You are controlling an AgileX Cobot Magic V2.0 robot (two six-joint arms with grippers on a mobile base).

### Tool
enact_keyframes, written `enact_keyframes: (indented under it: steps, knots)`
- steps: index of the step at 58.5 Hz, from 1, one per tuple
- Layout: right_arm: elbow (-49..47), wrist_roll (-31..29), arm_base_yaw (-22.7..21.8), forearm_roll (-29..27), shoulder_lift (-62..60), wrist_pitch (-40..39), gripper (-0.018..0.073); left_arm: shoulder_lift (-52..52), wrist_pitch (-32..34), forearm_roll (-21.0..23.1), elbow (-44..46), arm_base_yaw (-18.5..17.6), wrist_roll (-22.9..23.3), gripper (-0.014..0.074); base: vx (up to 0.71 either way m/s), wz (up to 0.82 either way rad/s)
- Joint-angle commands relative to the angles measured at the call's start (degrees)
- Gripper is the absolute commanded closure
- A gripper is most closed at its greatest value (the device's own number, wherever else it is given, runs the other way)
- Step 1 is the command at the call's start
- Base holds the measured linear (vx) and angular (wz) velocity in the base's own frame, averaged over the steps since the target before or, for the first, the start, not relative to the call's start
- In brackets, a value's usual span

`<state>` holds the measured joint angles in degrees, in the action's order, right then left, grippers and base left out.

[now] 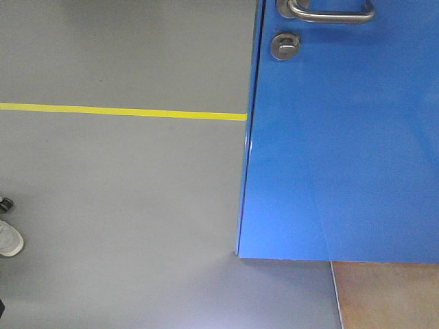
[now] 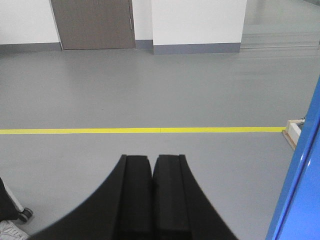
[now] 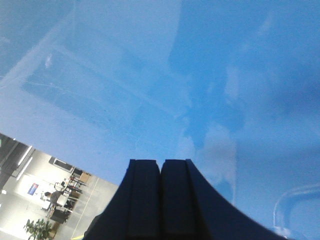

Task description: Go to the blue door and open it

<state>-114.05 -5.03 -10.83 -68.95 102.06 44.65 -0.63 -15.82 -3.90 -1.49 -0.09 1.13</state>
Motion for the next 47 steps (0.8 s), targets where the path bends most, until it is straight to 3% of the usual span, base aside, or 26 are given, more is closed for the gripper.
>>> enact_keyframes:
  steps: [1,47]
  knots:
    - [-1.54,-0.43,-0.13,-3.03,-2.43,-2.38,0.0547,-0.75,4.85,0.15,1.41,-0.35,0.39,0.0524,-0.01,-0.03]
    - [-1.54,-0.43,-0.13,-3.03,-2.43,-2.38,0.0547,-0.75,4.85,0.15,1.41,-0.35,0.39,0.0524,0.00,0.00]
